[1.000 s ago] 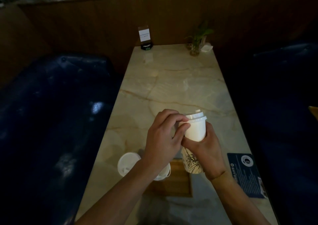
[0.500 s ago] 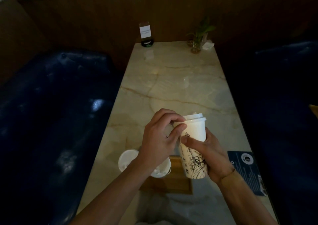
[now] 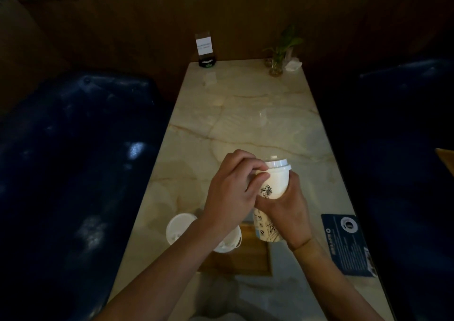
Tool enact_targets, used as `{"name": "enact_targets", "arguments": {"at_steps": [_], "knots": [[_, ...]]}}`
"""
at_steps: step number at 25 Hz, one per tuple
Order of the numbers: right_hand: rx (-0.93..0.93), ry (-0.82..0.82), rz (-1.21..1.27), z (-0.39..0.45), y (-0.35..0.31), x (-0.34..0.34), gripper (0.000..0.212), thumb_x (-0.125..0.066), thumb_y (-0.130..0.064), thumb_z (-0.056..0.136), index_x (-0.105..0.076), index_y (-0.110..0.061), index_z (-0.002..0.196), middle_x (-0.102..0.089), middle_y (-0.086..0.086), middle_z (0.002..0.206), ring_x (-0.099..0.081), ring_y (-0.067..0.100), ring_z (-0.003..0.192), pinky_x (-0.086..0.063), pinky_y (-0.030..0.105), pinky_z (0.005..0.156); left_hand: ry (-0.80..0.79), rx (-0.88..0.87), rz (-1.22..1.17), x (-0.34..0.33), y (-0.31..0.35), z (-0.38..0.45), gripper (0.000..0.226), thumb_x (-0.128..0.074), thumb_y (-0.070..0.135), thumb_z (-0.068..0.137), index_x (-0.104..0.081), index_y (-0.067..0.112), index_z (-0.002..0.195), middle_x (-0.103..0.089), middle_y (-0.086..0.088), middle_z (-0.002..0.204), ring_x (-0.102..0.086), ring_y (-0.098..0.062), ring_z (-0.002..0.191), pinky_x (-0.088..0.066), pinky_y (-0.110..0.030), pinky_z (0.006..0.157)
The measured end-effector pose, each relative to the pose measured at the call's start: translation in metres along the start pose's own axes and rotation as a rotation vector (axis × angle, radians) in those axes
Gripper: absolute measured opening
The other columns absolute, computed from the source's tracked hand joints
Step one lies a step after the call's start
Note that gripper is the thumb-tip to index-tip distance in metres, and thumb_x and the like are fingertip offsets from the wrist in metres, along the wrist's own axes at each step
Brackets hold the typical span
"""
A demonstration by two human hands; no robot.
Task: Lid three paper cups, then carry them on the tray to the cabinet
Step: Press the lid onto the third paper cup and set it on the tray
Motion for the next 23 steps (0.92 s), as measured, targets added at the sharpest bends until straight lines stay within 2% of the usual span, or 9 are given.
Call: {"name": "enact_targets", "arguments": {"at_steps": [5, 10, 12, 16, 18, 21, 23], "knots": [[0.049, 0.003, 0.031, -0.003, -0.003, 0.01, 0.079, -0.083, -0.051, 0.048, -0.048, -0.028, 0.115, -0.067, -0.009, 0.092, -0.067, -0.002, 0.08, -0.054, 0.016, 0.055, 0.007, 0.003, -0.072, 0.004, 0.002, 0.0, 0.012, -0.075, 0.011, 0.085, -0.07, 0.006, 0.095, -0.062, -0.004, 0.097, -0.061, -0.016, 0.09, -0.052, -0.025, 0.079], [-0.008, -0.067, 0.148, -0.001, 0.004, 0.014, 0.057, -0.089, -0.022, 0.063, -0.057, -0.024, 0.11, -0.073, 0.002, 0.093, -0.073, 0.013, 0.079, -0.06, 0.028, 0.063, -0.027, 0.023, -0.138, 0.001, 0.0, 0.0, 0.012, -0.072, 0.012, 0.087, -0.07, 0.007, 0.097, -0.063, -0.003, 0.099, -0.062, -0.013, 0.093, -0.053, -0.022, 0.08], [-0.035, -0.106, 0.214, -0.002, 0.009, 0.013, 0.051, -0.087, -0.013, 0.066, -0.06, -0.021, 0.107, -0.075, 0.004, 0.092, -0.074, 0.017, 0.079, -0.06, 0.027, 0.061, -0.048, 0.025, -0.136, 0.0, -0.001, -0.001, 0.012, -0.072, 0.012, 0.087, -0.069, 0.008, 0.098, -0.063, -0.003, 0.1, -0.062, -0.013, 0.093, -0.053, -0.021, 0.08], [-0.081, -0.191, 0.274, -0.004, 0.015, 0.008, 0.048, -0.086, -0.015, 0.067, -0.061, -0.02, 0.107, -0.075, 0.009, 0.095, -0.074, 0.026, 0.084, -0.061, 0.032, 0.066, -0.064, 0.014, -0.116, -0.003, -0.002, -0.003, 0.013, -0.072, 0.011, 0.087, -0.069, 0.005, 0.097, -0.063, -0.005, 0.099, -0.061, -0.013, 0.091, -0.052, -0.02, 0.08], [-0.095, -0.21, 0.25, -0.001, 0.016, 0.005, 0.056, -0.087, -0.016, 0.067, -0.055, -0.02, 0.114, -0.073, 0.011, 0.097, -0.074, 0.023, 0.086, -0.061, 0.032, 0.068, -0.055, 0.016, -0.116, -0.002, -0.004, -0.002, 0.012, -0.071, 0.012, 0.087, -0.069, 0.005, 0.098, -0.063, -0.005, 0.099, -0.061, -0.012, 0.092, -0.053, -0.02, 0.08], [-0.111, -0.213, 0.243, 0.006, 0.013, 0.002, 0.074, -0.084, -0.01, 0.071, -0.034, -0.022, 0.124, -0.069, 0.006, 0.097, -0.073, 0.009, 0.077, -0.058, 0.02, 0.06, -0.043, 0.038, -0.129, -0.002, -0.01, 0.001, 0.011, -0.071, 0.009, 0.087, -0.069, 0.005, 0.097, -0.063, -0.005, 0.1, -0.062, -0.013, 0.093, -0.054, -0.025, 0.08], [-0.08, -0.208, 0.202, 0.012, 0.006, 0.0, 0.078, -0.085, -0.013, 0.069, -0.03, -0.024, 0.123, -0.068, 0.005, 0.096, -0.072, 0.003, 0.073, -0.056, 0.016, 0.058, -0.028, 0.041, -0.13, -0.002, -0.012, 0.005, 0.011, -0.071, 0.008, 0.087, -0.069, 0.005, 0.098, -0.063, -0.005, 0.1, -0.062, -0.015, 0.093, -0.055, -0.029, 0.08]]}}
Point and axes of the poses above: each hand's wrist, its own z-axis towards the middle knuckle, its own x-axis out of the back of the hand, y = z × x, the point moved 9 cm from there along z, towards the middle knuckle
